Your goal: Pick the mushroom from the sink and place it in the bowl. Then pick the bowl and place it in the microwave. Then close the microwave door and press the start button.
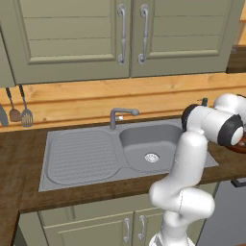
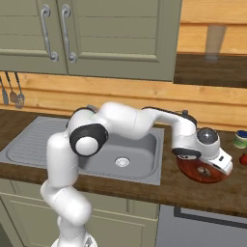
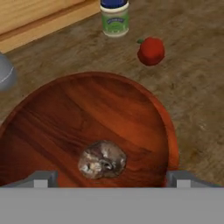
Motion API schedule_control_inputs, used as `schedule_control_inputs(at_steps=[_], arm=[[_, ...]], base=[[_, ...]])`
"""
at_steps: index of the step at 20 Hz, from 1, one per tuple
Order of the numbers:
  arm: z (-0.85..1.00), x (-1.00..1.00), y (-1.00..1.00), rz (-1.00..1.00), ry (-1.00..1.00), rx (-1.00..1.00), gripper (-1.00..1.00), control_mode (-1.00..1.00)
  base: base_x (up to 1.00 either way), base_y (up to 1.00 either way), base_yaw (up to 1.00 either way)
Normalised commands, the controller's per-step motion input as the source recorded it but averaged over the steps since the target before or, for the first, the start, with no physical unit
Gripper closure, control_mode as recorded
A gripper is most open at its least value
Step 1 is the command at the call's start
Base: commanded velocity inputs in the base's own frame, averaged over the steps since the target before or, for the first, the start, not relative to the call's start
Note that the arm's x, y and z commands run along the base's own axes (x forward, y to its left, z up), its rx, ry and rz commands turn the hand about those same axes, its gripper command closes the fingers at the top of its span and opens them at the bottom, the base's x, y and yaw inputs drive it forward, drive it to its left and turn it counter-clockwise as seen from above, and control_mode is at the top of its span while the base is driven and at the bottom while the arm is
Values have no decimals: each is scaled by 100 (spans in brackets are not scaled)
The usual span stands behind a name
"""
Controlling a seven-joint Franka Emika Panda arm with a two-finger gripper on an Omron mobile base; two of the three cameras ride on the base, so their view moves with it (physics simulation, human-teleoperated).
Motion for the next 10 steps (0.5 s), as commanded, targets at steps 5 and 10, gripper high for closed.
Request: schedule_control_inputs(at_steps=[5,10], arm=[[30,-59,-5,-33,2,19,-100,-100],[41,-58,31,-8,-1,-2,-100,-100]], base=[[0,0,0],[0,0,0]])
